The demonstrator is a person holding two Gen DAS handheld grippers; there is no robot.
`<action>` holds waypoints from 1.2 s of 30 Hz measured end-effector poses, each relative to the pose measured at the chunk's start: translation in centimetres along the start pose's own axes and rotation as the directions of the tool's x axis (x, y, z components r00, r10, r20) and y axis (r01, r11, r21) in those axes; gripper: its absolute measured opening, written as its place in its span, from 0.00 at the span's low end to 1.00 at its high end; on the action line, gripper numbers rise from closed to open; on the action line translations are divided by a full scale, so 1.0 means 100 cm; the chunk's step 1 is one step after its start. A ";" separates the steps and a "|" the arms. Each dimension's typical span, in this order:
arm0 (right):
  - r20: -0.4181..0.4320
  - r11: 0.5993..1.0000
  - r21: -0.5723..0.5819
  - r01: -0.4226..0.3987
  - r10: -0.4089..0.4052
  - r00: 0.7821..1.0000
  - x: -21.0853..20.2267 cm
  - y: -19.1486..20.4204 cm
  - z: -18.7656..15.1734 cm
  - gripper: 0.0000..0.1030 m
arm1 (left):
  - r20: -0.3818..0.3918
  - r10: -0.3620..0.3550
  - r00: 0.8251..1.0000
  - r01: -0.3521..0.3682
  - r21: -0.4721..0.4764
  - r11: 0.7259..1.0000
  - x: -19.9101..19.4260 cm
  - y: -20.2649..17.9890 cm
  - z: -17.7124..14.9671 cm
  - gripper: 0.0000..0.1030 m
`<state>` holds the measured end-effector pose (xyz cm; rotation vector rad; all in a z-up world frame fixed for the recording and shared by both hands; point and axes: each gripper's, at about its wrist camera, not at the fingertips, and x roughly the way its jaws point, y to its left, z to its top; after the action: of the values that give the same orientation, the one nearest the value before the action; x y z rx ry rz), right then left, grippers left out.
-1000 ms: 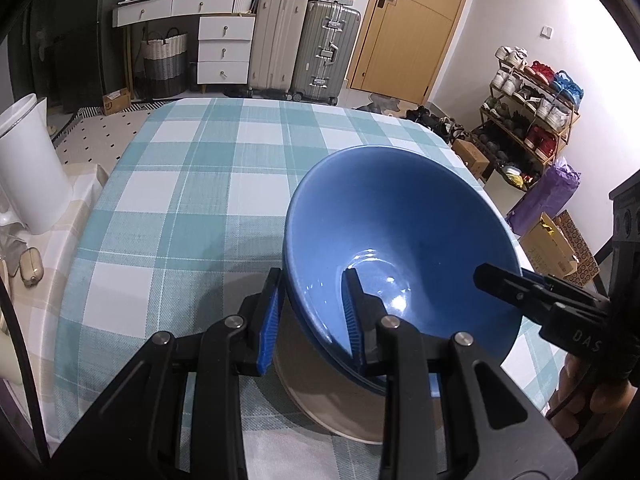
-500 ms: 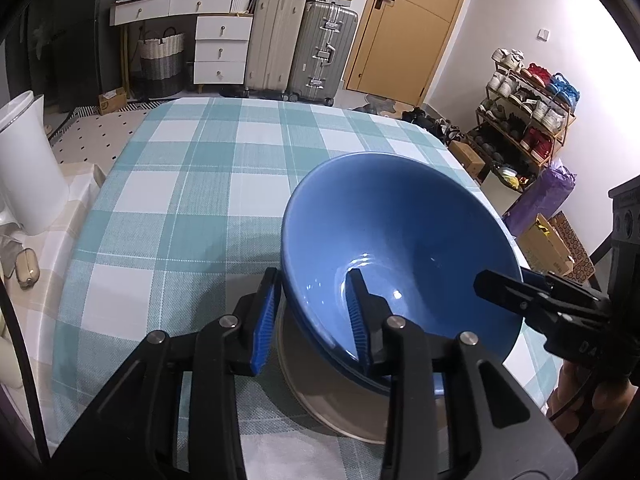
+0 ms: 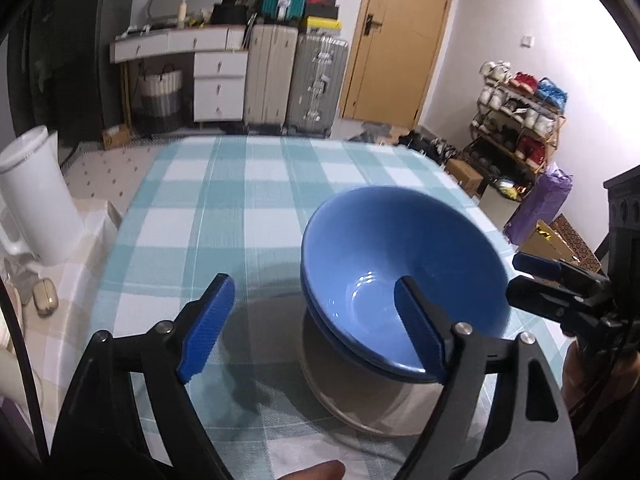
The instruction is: Organize plates and bowls
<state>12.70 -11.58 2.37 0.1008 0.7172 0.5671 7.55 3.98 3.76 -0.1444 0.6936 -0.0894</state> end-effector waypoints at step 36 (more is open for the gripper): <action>0.269 0.953 -0.300 -0.041 0.126 0.955 -0.035 -0.032 -0.090 0.99 | 0.197 -0.078 0.977 0.055 0.120 0.991 -0.014 0.017 -0.093 0.99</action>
<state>6.21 -17.06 -3.18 -0.0614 0.3426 0.7183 0.56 4.85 -2.76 -0.0654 0.4797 -0.1763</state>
